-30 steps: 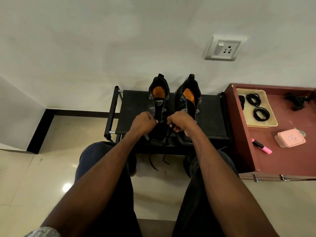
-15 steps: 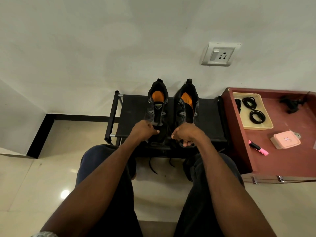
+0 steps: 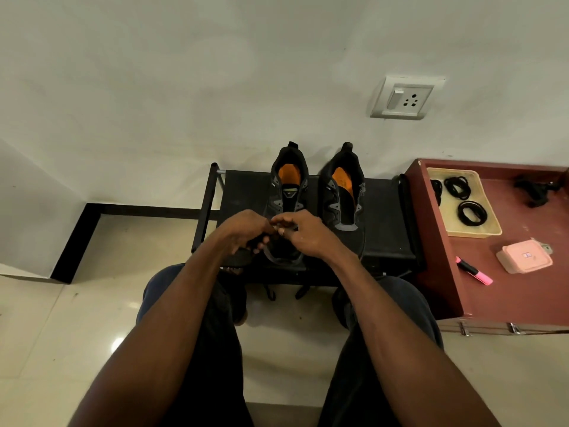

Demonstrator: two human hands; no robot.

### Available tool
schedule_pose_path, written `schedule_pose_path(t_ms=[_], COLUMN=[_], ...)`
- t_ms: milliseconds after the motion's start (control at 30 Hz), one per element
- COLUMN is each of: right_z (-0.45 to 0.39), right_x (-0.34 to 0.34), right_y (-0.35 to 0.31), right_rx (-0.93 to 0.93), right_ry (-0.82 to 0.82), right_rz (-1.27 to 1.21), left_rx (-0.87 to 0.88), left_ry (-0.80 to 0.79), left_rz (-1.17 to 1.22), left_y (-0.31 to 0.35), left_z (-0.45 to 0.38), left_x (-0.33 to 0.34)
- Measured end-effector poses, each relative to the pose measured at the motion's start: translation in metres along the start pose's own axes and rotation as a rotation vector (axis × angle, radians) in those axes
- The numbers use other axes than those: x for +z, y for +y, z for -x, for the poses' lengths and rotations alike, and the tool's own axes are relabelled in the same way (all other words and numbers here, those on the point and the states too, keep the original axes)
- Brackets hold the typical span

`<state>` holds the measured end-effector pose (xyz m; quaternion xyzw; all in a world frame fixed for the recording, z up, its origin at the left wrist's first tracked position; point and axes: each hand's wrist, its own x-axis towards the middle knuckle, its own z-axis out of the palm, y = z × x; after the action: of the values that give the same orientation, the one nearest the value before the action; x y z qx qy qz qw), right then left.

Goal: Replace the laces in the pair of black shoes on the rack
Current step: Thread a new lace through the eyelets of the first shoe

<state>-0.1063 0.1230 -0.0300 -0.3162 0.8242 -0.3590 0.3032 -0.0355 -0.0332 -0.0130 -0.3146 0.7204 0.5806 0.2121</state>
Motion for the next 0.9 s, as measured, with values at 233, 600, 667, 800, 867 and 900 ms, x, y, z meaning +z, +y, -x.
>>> schedule_pose_path(t_ms=[233,600,667,800,867,900], right_z=[-0.001,0.000,0.003,0.014,0.015,0.013], right_x=[-0.025,0.003,-0.010,-0.035,-0.032,-0.027], right_y=[0.014,-0.013,-0.007,0.015,0.019,0.017], right_rx=[0.340,0.130,0.228,0.462,0.460,0.379], right_ry=[0.431,0.064,0.227,0.676,0.745,0.728], right_rz=[0.224,0.003,0.087,0.577,0.649,0.627], left_rx=[0.061,0.125,0.125,0.124,0.115,0.118], left_ry=[0.035,0.060,0.053,0.197,0.280,0.274], left_rz=[-0.060,-0.151,-0.109,-0.031,-0.036,-0.043], left_y=[0.000,0.009,0.008,0.007,0.006,0.007], left_z=[0.003,0.000,0.001,-0.001,-0.003,-0.004], left_x=[-0.030,-0.009,-0.014,-0.027,-0.028,-0.027])
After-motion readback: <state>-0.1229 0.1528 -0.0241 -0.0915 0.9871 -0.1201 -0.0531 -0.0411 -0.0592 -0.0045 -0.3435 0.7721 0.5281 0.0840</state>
